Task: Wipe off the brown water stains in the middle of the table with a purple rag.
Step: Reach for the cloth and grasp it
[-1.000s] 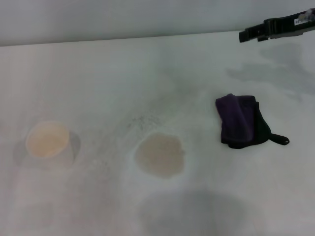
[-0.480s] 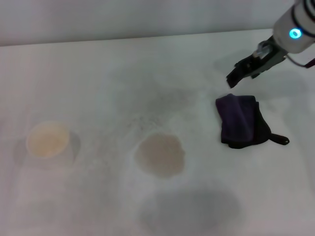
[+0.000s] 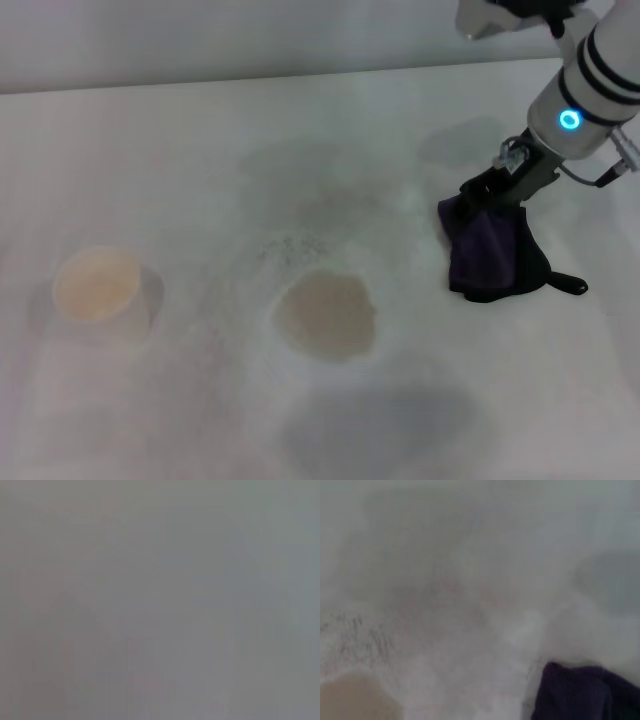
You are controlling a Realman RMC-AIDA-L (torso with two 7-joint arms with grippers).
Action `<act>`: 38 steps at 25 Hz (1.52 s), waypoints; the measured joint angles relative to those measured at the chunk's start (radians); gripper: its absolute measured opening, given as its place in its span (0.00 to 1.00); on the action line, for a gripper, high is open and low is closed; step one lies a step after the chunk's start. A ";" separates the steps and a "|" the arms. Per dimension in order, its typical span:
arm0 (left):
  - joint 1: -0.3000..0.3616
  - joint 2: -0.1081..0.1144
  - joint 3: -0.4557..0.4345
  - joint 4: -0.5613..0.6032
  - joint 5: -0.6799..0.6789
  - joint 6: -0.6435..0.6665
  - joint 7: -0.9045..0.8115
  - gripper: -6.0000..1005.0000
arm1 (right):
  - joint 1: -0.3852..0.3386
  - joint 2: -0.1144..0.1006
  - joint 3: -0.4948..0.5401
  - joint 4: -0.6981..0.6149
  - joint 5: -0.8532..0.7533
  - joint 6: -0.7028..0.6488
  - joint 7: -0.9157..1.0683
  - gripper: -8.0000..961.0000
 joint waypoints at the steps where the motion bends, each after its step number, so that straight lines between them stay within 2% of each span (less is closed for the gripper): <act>1: 0.000 -0.001 0.000 0.000 0.000 -0.002 0.000 0.89 | 0.000 0.000 -0.010 0.012 -0.002 -0.008 0.003 0.67; 8: 0.003 -0.004 0.000 -0.003 0.000 -0.006 0.003 0.89 | 0.011 0.001 -0.061 0.097 -0.012 -0.067 0.021 0.66; 20: -0.001 -0.006 0.000 -0.008 0.004 -0.011 0.004 0.89 | 0.042 0.003 -0.103 0.166 -0.054 -0.107 0.031 0.61; 30: 0.003 -0.008 0.000 -0.007 0.007 -0.011 0.007 0.89 | 0.045 0.004 -0.112 0.171 -0.054 -0.120 0.032 0.58; 38: -0.001 -0.008 0.000 -0.007 0.008 -0.010 0.021 0.89 | 0.070 0.005 -0.116 0.244 -0.052 -0.130 0.025 0.39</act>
